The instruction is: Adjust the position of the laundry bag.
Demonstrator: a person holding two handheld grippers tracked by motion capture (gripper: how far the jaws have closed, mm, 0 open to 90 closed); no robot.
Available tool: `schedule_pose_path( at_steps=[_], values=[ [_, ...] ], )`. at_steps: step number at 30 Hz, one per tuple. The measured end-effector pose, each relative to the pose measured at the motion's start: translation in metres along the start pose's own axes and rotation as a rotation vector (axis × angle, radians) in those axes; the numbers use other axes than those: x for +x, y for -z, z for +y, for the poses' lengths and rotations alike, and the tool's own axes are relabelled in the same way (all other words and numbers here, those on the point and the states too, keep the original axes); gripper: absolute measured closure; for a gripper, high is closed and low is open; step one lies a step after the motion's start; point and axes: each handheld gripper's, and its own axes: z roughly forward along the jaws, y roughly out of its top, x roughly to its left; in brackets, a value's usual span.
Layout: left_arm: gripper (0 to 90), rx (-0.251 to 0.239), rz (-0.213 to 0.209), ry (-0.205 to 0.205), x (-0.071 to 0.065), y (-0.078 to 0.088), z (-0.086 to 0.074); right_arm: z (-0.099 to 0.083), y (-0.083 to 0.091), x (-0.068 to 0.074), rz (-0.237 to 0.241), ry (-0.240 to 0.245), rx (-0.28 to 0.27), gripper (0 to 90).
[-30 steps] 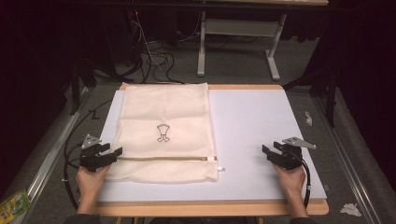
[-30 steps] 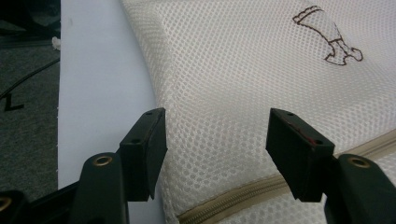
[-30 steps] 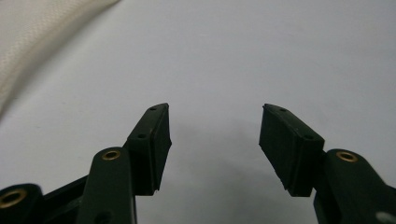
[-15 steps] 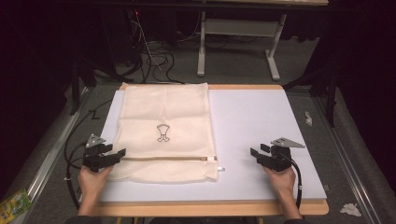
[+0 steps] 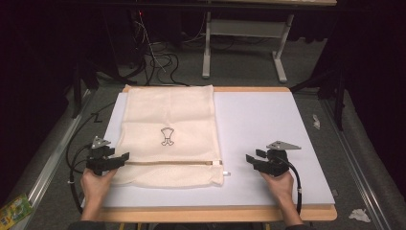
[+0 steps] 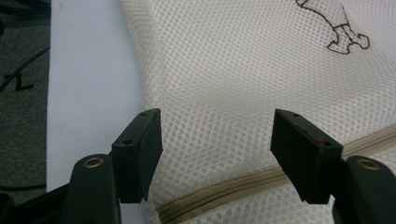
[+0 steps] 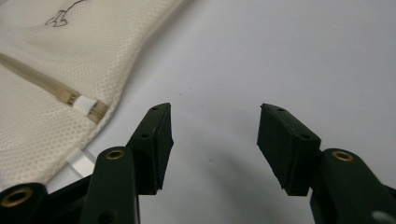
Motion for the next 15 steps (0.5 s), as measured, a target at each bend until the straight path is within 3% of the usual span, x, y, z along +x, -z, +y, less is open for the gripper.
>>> schedule_pose_path(
  at_steps=[7,15],
  values=[
    [33.6,0.027,0.008,0.047,0.009,-0.001,-0.003,0.010,-0.021,0.026,0.068,0.056,0.057,45.8],
    [32.8,0.048,0.013,0.053,0.011,-0.008,0.000,0.017,-0.039,0.041,0.120,0.049,0.080,45.0]
  ],
)
